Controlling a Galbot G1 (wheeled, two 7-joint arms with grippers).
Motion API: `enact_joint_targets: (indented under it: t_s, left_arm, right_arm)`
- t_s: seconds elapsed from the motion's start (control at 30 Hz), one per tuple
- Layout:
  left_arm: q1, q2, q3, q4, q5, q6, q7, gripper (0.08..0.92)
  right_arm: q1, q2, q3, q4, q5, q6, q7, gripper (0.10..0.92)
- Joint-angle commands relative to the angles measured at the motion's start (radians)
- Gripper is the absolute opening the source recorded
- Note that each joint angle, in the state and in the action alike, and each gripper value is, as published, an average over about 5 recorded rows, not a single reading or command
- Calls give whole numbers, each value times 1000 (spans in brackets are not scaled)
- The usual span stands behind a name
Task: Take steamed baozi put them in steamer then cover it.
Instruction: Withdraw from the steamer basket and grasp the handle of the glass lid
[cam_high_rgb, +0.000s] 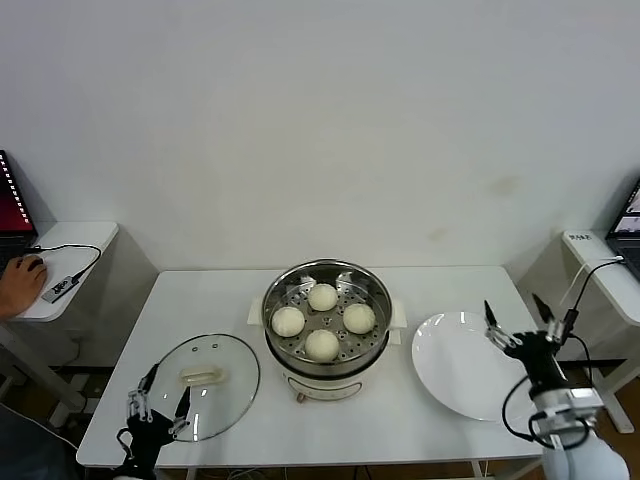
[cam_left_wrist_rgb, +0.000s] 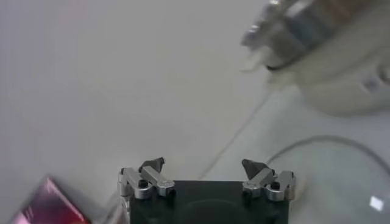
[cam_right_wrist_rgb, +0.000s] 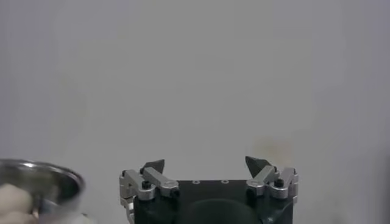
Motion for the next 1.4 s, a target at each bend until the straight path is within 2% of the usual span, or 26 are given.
enact_joint_targets:
  t_s: [0.03, 0.33, 0.67, 1.4]
  left_arm:
    - [-56, 12, 40, 50, 444, -19, 30, 823]
    - [-203, 23, 87, 183, 472, 3, 60, 823]
    - [-283, 64, 86, 330, 443, 7, 71, 823]
    - [-418, 71, 115, 413, 419, 23, 88, 823]
  right_arm:
    - [-99, 111, 146, 28, -34, 36, 5, 823]
    - [-117, 135, 149, 36, -52, 47, 14, 823]
    - [-137, 151, 152, 40, -78, 53, 14, 823]
    - [-149, 167, 149, 35, -112, 60, 10, 823]
